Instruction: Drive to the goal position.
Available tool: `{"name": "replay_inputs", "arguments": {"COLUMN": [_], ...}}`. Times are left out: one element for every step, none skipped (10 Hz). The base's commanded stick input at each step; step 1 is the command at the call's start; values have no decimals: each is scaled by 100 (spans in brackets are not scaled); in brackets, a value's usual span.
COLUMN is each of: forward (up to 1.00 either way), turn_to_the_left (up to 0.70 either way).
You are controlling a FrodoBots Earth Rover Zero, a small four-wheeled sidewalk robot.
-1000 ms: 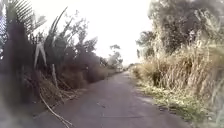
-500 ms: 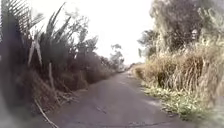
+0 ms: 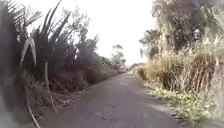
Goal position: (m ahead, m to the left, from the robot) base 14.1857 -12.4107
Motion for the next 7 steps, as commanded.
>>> {"name": "replay_inputs", "arguments": {"forward": [50, 50, 50, 50, 50, 50, 50], "turn_to_the_left": [0, 0, 0, 0, 0, 0, 0]}}
